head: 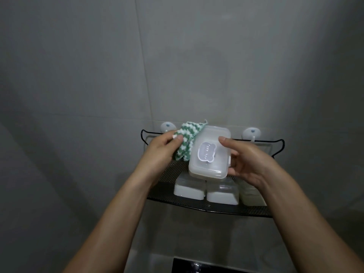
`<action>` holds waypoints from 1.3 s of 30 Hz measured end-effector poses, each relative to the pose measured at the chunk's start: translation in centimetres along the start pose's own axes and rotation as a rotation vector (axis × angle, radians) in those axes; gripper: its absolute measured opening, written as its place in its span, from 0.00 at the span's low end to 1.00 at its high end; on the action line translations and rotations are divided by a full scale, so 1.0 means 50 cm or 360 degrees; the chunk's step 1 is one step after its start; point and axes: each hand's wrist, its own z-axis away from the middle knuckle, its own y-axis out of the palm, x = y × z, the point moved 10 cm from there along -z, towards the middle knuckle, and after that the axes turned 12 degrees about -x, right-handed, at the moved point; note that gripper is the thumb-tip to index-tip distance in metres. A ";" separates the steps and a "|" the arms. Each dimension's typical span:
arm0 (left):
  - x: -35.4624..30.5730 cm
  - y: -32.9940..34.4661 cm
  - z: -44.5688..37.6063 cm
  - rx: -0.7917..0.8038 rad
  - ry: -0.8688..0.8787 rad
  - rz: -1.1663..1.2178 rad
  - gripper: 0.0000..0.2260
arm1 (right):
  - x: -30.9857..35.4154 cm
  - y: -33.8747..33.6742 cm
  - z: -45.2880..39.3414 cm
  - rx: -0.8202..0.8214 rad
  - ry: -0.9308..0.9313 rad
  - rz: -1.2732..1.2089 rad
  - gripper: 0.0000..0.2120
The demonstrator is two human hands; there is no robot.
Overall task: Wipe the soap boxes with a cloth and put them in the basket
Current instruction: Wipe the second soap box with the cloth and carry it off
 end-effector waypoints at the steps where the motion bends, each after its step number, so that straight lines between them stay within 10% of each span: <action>1: -0.014 -0.004 -0.004 -0.0028 0.0124 -0.0098 0.08 | -0.002 0.004 -0.001 0.0019 0.0002 0.0037 0.18; 22: -0.058 -0.007 0.059 -0.0284 0.0679 -0.0554 0.13 | 0.021 -0.016 -0.020 -0.0152 -0.0027 -0.0225 0.07; 30: -0.094 -0.031 0.033 -0.0396 0.0797 -0.0623 0.12 | 0.022 0.038 0.003 0.0047 -0.0151 0.0020 0.21; 39: -0.142 0.065 -0.013 0.0076 0.1064 -0.1228 0.15 | 0.030 0.043 0.007 0.0076 -0.0270 0.0194 0.21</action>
